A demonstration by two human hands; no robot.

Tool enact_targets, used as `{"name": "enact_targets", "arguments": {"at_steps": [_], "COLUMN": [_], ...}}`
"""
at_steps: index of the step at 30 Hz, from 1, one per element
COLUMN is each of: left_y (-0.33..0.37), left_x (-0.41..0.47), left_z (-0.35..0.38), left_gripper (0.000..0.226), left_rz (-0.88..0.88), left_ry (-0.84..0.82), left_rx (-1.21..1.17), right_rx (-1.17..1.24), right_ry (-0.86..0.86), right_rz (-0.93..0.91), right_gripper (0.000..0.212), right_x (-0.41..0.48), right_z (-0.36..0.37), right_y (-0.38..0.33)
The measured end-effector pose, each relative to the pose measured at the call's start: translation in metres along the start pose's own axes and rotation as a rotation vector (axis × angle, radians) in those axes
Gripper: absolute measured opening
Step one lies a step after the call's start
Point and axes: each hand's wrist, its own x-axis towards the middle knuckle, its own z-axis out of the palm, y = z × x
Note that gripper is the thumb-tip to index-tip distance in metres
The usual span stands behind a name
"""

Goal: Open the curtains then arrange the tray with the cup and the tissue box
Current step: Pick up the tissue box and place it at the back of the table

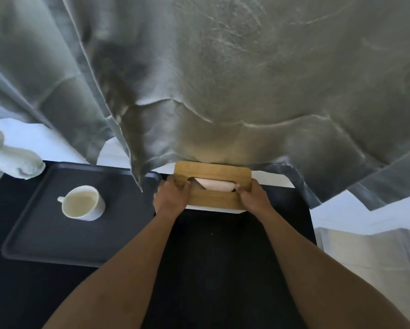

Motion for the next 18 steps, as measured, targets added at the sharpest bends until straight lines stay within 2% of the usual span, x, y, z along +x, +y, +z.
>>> {"name": "enact_targets", "arguments": {"at_steps": [18], "left_y": [0.010], "left_x": [0.018], "left_z": [0.008], "left_gripper": [0.059], "left_rz": [-0.014], "left_ry": [-0.036], "left_rx": [-0.005], "right_rx": [-0.001], "right_ry": [-0.011], "right_rz": [0.004], "right_gripper": [0.055], "right_x": [0.022], "right_z": [0.005], "right_y": [0.004]}}
